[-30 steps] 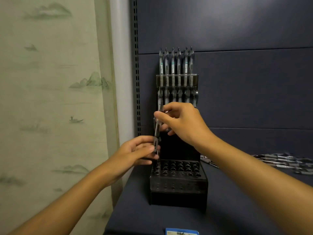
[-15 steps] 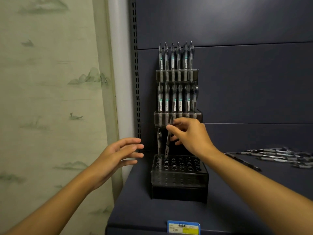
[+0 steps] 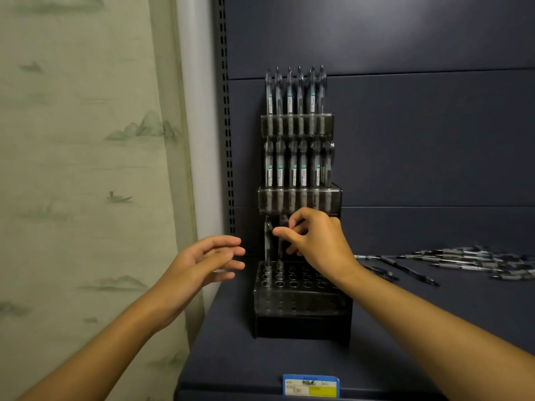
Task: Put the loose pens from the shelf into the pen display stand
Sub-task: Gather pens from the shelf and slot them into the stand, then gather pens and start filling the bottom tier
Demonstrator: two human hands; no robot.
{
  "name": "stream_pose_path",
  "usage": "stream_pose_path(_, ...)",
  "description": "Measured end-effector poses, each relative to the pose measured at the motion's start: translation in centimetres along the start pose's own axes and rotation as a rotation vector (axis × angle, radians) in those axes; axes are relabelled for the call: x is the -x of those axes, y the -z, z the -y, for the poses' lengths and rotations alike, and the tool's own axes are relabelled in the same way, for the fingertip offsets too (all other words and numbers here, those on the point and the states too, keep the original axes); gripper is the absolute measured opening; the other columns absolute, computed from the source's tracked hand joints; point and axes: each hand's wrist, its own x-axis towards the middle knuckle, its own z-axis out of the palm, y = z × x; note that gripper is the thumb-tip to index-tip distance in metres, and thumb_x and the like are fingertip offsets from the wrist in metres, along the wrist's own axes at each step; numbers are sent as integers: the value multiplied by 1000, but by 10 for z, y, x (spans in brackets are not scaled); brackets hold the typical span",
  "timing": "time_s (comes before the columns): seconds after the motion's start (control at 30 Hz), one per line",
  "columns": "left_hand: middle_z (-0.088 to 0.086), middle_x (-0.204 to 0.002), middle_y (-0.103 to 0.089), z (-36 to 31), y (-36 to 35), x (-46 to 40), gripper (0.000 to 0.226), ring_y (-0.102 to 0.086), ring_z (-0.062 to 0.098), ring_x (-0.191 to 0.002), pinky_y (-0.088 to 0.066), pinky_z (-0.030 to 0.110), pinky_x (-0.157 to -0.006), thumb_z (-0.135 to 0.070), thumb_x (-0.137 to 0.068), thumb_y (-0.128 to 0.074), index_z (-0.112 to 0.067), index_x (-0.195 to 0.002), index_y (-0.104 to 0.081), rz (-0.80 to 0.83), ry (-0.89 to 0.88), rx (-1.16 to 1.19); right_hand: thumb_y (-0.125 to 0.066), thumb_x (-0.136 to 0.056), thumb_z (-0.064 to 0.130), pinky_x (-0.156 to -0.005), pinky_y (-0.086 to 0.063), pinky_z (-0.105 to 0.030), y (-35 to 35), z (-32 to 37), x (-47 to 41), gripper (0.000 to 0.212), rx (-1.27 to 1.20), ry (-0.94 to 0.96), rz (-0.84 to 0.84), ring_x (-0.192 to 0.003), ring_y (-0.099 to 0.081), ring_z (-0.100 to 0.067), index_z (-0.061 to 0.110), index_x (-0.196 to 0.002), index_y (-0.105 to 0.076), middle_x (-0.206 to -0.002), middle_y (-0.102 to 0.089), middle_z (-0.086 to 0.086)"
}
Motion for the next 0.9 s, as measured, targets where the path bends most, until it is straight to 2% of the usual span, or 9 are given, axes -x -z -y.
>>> stream_pose_path(0.07, 6, -107, -74, 2, -4, -1, 29, -72, 24, -96, -59, 27, -80, -22, -86, -65, -13, -113, -67, 11, -21, -7, -77, -83, 38, -65, -60, -27, -1, -2, 2, 26, 48, 6, 28, -58, -70, -5, 17, -81, -60, -72, -72, 0)
stream_pose_path(0.17, 6, -106, -74, -1, -11, -1, 41, -72, 25, -96, -58, 25, -78, -36, -78, -76, -14, -112, -68, 26, -56, -15, -77, -81, 42, -70, -59, -26, 0, -3, 5, 26, 73, -1, 55, -63, -70, -5, 21, -87, -63, -77, -72, 3)
stream_pose_path(0.27, 7, -102, -75, -15, -23, -2, 28, -72, 28, -94, -59, 24, -77, -16, -85, -59, -10, -111, -66, 42, -127, -38, -78, -77, 49, -73, -59, -25, 12, 0, 10, 41, 97, 7, 58, -67, -70, -4, 20, -103, -68, -82, -74, 4)
stream_pose_path(0.33, 7, -100, -75, -29, -40, -4, 29, -72, 27, -92, -59, 24, -76, -14, -83, -56, -8, -110, -65, 89, -198, -48, -77, -79, 49, -67, -56, -20, 30, 1, 16, 36, 84, 29, 42, -61, -70, -4, 19, -98, -68, -77, -74, 4)
stream_pose_path(0.47, 4, -104, -75, -58, -94, -13, 24, -73, 21, -94, -58, 25, -80, -15, -86, -58, -12, -109, -65, 235, -334, -62, -74, -84, 41, -57, -54, -19, 81, -8, 27, 27, 27, 57, -69, -54, -68, -6, 14, -84, -69, -66, -72, 2)
stream_pose_path(0.63, -8, -111, -73, -70, -169, -30, 21, -68, 10, -107, -53, 22, -88, -22, -91, -62, -26, -111, -64, 338, -357, -125, -73, -87, 35, -53, -42, -6, 145, -59, 36, 23, 83, 19, -195, -52, -63, 2, 13, -82, -69, -62, -70, 5)
stream_pose_path(0.73, -13, -112, -71, -62, -216, -44, 22, -67, 3, -107, -53, 26, -92, -17, -93, -63, -31, -110, -64, 422, -314, -276, -74, -87, 36, -55, -42, -7, 170, -107, 40, 20, 177, -51, -127, -56, -63, 3, 17, -84, -70, -65, -70, 7)
stream_pose_path(0.8, -17, -109, -71, -48, -247, -60, 24, -67, 0, -104, -53, 27, -94, -16, -94, -62, -36, -106, -64, 461, -270, -406, -76, -86, 35, -61, -43, -8, 181, -145, 37, 16, 262, -97, -51, -70, -68, 0, 19, -88, -72, -73, -71, 9)
stream_pose_path(0.9, -16, -112, -70, -15, -284, -95, 31, -66, 2, -99, -51, 32, -98, -13, -95, -56, -42, -103, -60, 432, -182, -703, -74, -87, 33, -76, -47, -17, 190, -196, 27, 20, 327, -140, 118, -89, -69, -8, 21, -103, -71, -94, -74, 6)
